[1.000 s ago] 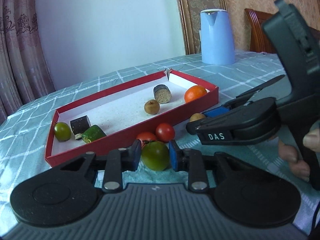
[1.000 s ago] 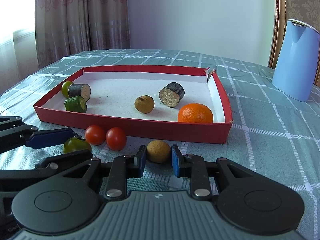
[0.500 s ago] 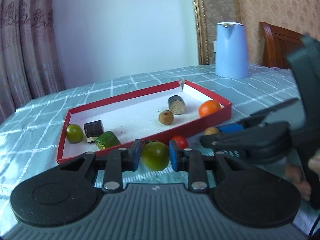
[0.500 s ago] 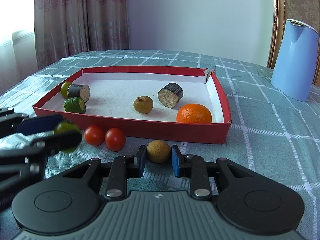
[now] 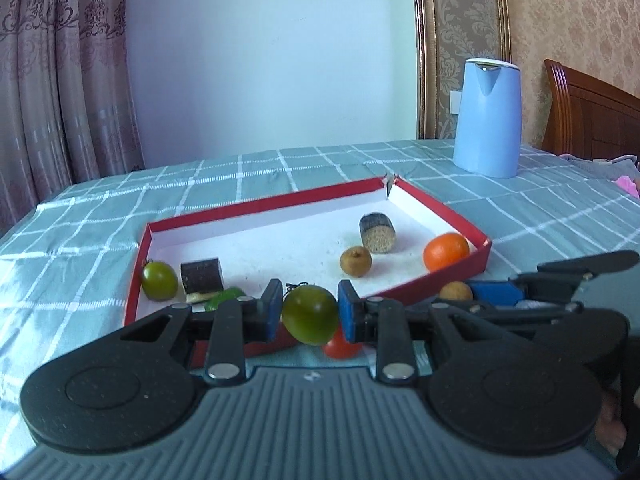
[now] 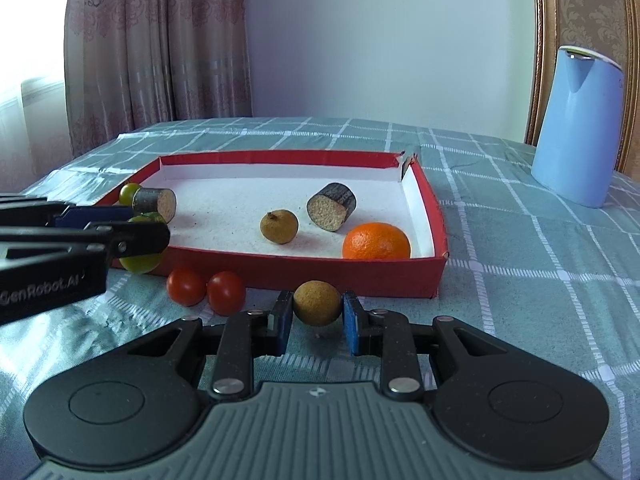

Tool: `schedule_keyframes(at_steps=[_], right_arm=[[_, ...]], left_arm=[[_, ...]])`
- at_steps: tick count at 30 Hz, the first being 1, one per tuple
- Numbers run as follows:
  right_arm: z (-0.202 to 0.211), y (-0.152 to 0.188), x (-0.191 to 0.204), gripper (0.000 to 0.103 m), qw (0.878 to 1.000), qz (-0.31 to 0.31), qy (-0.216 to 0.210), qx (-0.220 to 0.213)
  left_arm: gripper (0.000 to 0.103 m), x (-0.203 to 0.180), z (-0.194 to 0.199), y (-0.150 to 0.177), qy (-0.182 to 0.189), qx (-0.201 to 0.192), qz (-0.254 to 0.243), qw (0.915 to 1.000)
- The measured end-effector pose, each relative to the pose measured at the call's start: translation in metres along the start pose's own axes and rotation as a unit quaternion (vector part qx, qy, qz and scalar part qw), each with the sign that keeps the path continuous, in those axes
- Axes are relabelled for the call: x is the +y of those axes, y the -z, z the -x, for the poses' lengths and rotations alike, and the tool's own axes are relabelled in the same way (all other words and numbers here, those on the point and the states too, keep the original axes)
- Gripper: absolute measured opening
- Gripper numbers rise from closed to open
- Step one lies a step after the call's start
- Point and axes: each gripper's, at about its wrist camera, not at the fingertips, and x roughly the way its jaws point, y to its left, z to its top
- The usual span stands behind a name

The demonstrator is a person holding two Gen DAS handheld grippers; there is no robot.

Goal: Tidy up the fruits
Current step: 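Grasp the large green tomato with the left gripper, then carry the green tomato into the tray with the left gripper while the right carries the potato there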

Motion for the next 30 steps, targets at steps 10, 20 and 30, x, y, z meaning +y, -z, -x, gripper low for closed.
schedule_keyframes(at_steps=[10, 20, 30], right_arm=[[0.002, 0.000, 0.000, 0.026, 1.000, -0.002, 0.001, -0.004], [0.002, 0.000, 0.000, 0.026, 1.000, -0.005, 0.001, -0.002], [0.001, 0.000, 0.001, 0.026, 1.000, -0.007, -0.010, 0.002]], left_arm=[[0.027, 0.001, -0.009, -0.010, -0.005, -0.004, 0.002, 1.0000], [0.027, 0.016, -0.059, -0.032, -0.046, 0.023, 0.027, 0.9983], [0.028, 0.033, -0.110, -0.036, -0.095, 0.067, 0.041, 0.9923]])
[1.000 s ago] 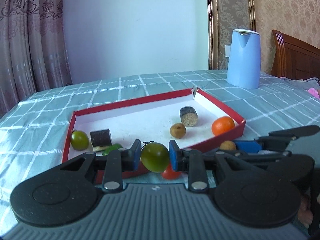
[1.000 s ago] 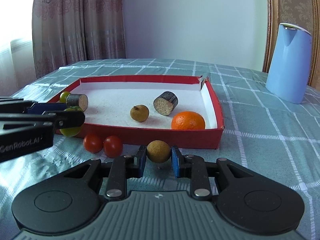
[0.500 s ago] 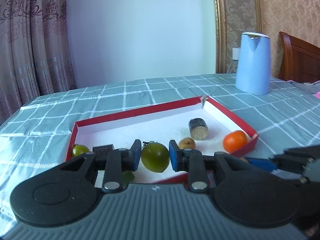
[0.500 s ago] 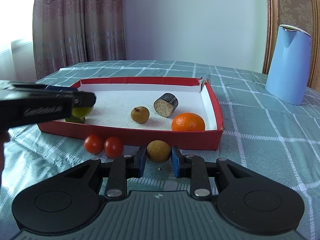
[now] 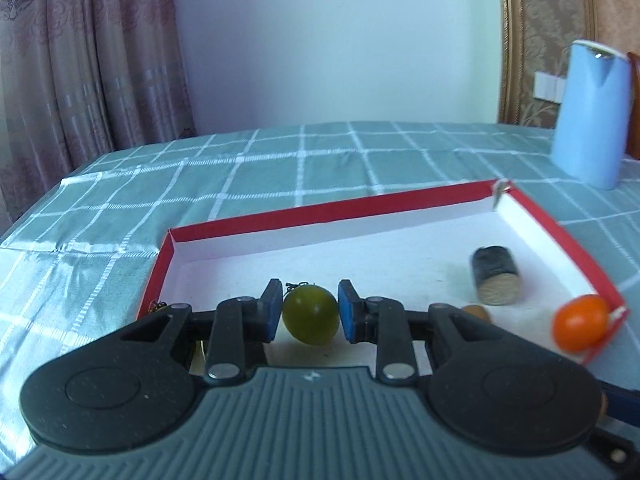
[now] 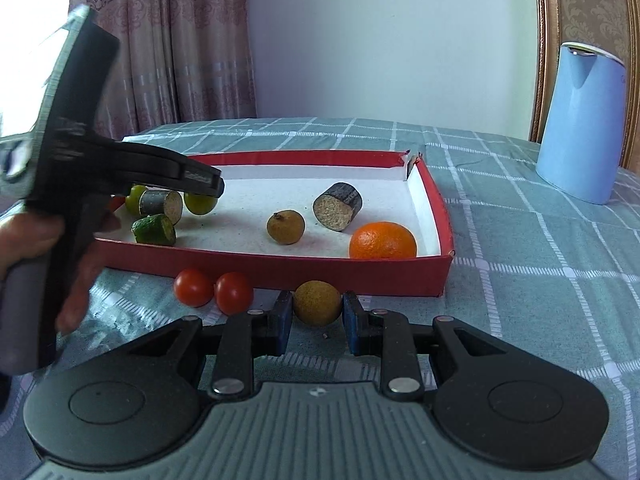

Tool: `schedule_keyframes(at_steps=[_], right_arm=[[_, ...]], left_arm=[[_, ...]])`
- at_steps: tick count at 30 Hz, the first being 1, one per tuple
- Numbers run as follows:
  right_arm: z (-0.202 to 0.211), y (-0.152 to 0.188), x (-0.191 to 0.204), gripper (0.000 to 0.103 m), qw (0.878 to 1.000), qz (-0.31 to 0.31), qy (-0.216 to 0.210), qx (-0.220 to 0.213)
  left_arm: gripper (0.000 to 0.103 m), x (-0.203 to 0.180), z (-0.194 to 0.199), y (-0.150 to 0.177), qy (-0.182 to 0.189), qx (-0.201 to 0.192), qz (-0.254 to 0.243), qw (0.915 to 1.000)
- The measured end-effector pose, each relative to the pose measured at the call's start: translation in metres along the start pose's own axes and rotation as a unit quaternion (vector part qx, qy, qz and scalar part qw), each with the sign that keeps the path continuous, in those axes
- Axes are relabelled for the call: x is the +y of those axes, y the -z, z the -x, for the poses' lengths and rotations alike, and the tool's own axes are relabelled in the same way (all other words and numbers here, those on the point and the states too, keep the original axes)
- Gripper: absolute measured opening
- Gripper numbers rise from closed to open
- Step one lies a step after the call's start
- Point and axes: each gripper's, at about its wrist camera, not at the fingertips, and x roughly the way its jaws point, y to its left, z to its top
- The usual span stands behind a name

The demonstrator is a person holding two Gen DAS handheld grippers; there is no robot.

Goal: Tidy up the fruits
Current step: 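Carry the green tomato into the tray with the left gripper while the right carries the potato there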

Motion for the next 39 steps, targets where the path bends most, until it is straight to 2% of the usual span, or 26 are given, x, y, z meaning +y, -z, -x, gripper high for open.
schedule_keyframes(at_steps=[3, 6, 9, 10, 12, 16, 23, 27, 32, 39], right_arm=[[-0.001, 0.000, 0.000, 0.026, 1.000, 0.000, -0.002, 0.004], [-0.002, 0.001, 0.001, 0.026, 1.000, -0.002, -0.002, 0.008], [-0.004, 0.000, -0.001, 0.026, 1.000, -0.004, -0.001, 0.010], [-0.004, 0.000, -0.001, 0.026, 1.000, -0.005, 0.000, 0.010], [-0.003, -0.001, -0.002, 0.026, 1.000, -0.007, 0.000, 0.008], [-0.002, -0.001, -0.004, 0.026, 1.000, -0.014, 0.003, 0.001], [0.007, -0.006, -0.006, 0.026, 0.999, -0.020, 0.010, -0.023], [0.007, -0.028, -0.005, 0.026, 0.999, -0.005, 0.024, -0.038], [-0.021, -0.066, -0.001, 0.026, 0.997, 0.025, 0.054, -0.045], [-0.072, -0.095, 0.013, 0.026, 0.997, 0.049, 0.059, -0.014]], left_arm=[[0.029, 0.004, -0.002, 0.000, 0.003, -0.005, 0.009, 0.9999], [0.051, 0.006, 0.001, 0.002, 0.006, -0.015, 0.012, 0.9998], [0.061, 0.002, 0.005, 0.003, 0.009, -0.020, -0.001, 0.9997], [0.075, 0.000, 0.006, 0.003, 0.003, -0.025, -0.006, 0.9997], [0.087, -0.001, 0.013, 0.006, -0.019, -0.047, -0.010, 0.9987], [0.090, 0.006, 0.026, 0.007, -0.020, -0.069, -0.002, 0.9975], [0.093, 0.019, 0.033, 0.016, -0.011, -0.055, 0.014, 0.9983], [0.094, 0.024, 0.034, 0.016, -0.007, -0.050, 0.025, 0.9984], [0.095, 0.022, 0.034, 0.018, -0.009, -0.051, 0.019, 0.9985], [0.096, 0.022, 0.035, 0.018, -0.005, -0.051, 0.015, 0.9986]])
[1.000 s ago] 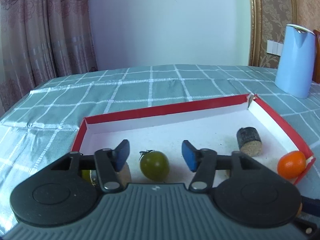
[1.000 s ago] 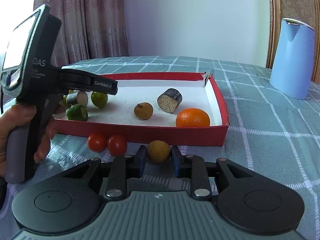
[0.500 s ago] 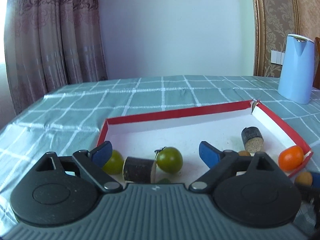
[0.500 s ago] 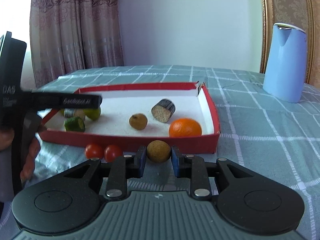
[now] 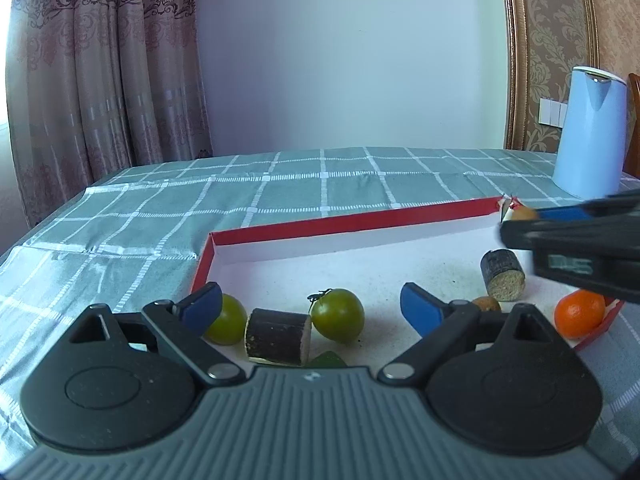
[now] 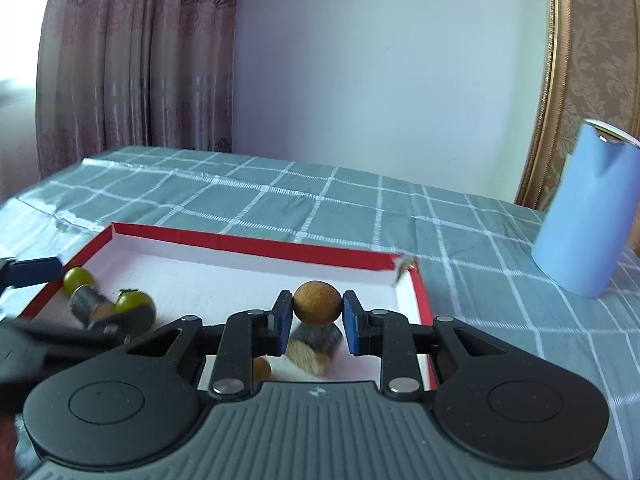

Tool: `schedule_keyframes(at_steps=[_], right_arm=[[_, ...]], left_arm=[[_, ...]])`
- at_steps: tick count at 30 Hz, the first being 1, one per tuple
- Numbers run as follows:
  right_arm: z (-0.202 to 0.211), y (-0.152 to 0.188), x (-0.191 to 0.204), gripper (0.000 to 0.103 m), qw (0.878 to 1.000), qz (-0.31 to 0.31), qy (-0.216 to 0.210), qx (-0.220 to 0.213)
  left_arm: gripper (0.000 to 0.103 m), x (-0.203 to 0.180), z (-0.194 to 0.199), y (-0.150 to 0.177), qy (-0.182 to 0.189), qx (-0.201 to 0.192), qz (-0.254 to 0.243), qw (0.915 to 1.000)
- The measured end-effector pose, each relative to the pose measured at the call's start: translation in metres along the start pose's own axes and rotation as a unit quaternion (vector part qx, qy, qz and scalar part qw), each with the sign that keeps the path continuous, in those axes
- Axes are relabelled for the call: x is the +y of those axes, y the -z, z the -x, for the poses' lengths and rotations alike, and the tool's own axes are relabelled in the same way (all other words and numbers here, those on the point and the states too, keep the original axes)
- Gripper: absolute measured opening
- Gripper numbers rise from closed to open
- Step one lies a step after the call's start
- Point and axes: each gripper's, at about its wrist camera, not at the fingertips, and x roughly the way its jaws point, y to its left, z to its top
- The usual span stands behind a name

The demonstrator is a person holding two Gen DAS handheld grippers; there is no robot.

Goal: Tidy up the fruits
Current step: 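Carry the green tomato into the tray with the left gripper while the right carries the potato there, then withdraw both grippers from the tray toward the red cherry tomatoes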

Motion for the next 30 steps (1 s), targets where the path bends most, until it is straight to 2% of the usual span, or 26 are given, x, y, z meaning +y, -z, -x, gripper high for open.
schedule_keyframes(at_steps=[8, 13, 20, 22, 24, 27, 30], right_arm=[[-0.037, -0.005, 0.016, 0.026, 0.999, 0.012, -0.019, 0.041], [-0.035, -0.003, 0.016, 0.026, 0.999, 0.012, -0.017, 0.039], [-0.019, 0.012, -0.002, 0.027, 0.999, -0.020, -0.023, 0.027], [-0.009, 0.016, -0.006, 0.032, 0.999, -0.030, -0.020, 0.014], [0.001, 0.018, -0.012, 0.038, 0.998, -0.057, -0.037, 0.007], [0.018, 0.025, -0.022, 0.038, 0.993, -0.094, -0.070, -0.004], [0.038, 0.036, -0.024, 0.038, 0.991, -0.098, -0.086, -0.018]], left_arm=[[0.098, 0.003, -0.001, 0.000, 0.003, 0.005, 0.006, 1.0000], [0.099, 0.003, 0.000, 0.000, 0.003, 0.006, 0.007, 0.9999], [0.101, 0.013, 0.004, 0.001, 0.009, 0.004, 0.029, 0.9995], [0.103, 0.017, 0.006, 0.002, 0.014, 0.005, 0.038, 0.9991], [0.103, 0.020, 0.008, 0.003, 0.015, 0.004, 0.045, 0.9989], [0.103, 0.024, 0.010, 0.004, 0.017, 0.005, 0.053, 0.9985], [0.103, 0.026, 0.011, 0.004, 0.016, 0.004, 0.061, 0.9980]])
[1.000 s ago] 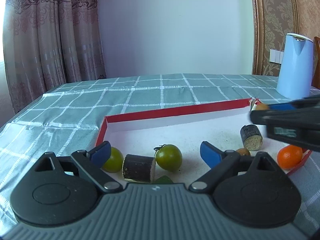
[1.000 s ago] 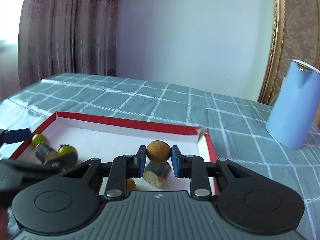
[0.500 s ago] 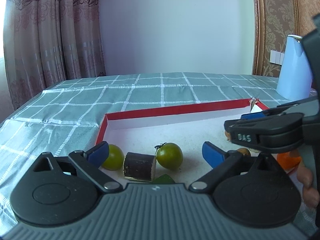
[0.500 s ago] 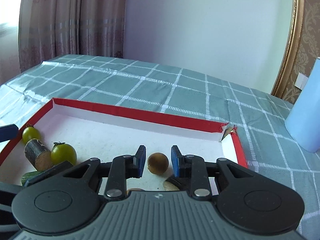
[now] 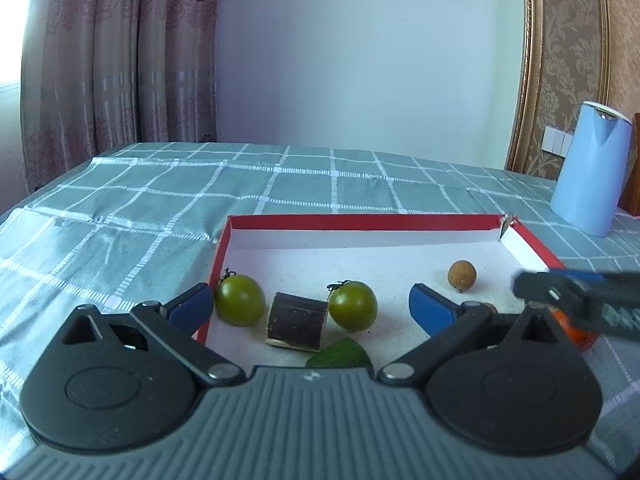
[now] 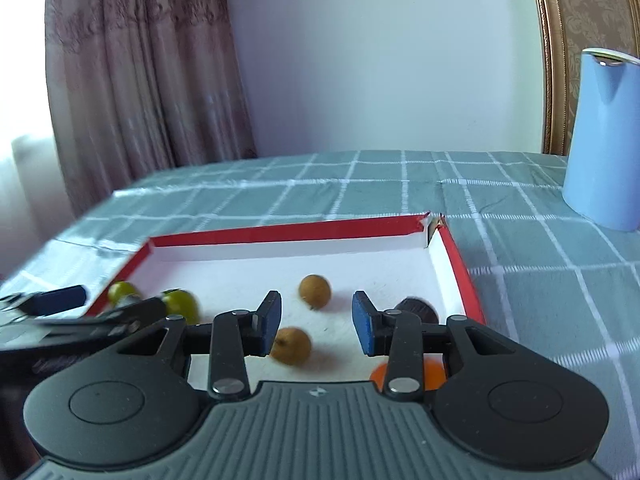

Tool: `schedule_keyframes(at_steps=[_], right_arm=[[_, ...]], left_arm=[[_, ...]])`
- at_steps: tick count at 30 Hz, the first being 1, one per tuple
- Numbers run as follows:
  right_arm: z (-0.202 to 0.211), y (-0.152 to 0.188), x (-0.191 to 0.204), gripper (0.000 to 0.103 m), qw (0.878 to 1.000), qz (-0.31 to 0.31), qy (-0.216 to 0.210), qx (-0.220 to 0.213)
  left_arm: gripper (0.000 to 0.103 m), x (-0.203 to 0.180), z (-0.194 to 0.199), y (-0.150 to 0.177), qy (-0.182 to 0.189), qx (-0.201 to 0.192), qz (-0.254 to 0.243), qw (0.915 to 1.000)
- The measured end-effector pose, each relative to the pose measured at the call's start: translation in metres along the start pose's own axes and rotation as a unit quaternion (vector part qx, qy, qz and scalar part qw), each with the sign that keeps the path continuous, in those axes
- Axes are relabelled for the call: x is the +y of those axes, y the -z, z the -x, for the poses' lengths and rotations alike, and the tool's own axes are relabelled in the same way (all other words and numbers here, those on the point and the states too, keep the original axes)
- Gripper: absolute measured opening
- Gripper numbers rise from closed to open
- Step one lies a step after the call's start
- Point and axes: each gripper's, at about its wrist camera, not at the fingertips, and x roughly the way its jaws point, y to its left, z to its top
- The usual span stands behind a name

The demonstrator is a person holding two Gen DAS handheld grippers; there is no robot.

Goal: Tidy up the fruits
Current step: 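Withdraw both grippers from the tray toward the red cherry tomatoes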

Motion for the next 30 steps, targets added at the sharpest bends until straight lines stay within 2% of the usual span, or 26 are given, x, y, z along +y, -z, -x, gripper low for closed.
schedule_keyframes(at_steps=[4, 7, 9, 16, 24, 30], right_arm=[[0.020, 0.024, 0.005, 0.038, 1.000, 0.017, -0.015, 0.001], [0.030, 0.038, 0.014, 0.037, 0.999, 0.044, -0.007, -0.010], [0.035, 0.043, 0.024, 0.038, 0.997, 0.075, -0.002, -0.020], [0.034, 0.047, 0.037, 0.039, 0.994, 0.108, -0.018, -0.009], [0.036, 0.055, 0.034, 0.039, 0.995, 0.099, -0.018, 0.012], [0.019, 0.053, 0.034, 0.039, 0.995, 0.084, -0.031, 0.051]], left_arm=[[0.103, 0.001, 0.000, 0.000, 0.005, 0.003, 0.005, 1.0000], [0.103, 0.000, 0.001, 0.000, 0.004, 0.004, 0.001, 1.0000], [0.103, 0.000, 0.001, 0.001, 0.006, 0.005, 0.000, 1.0000], [0.103, 0.001, 0.008, 0.005, 0.019, 0.004, 0.005, 0.9998], [0.103, 0.001, 0.010, 0.005, 0.024, 0.005, 0.007, 0.9997], [0.103, -0.001, 0.009, 0.005, 0.026, 0.007, 0.003, 0.9996]])
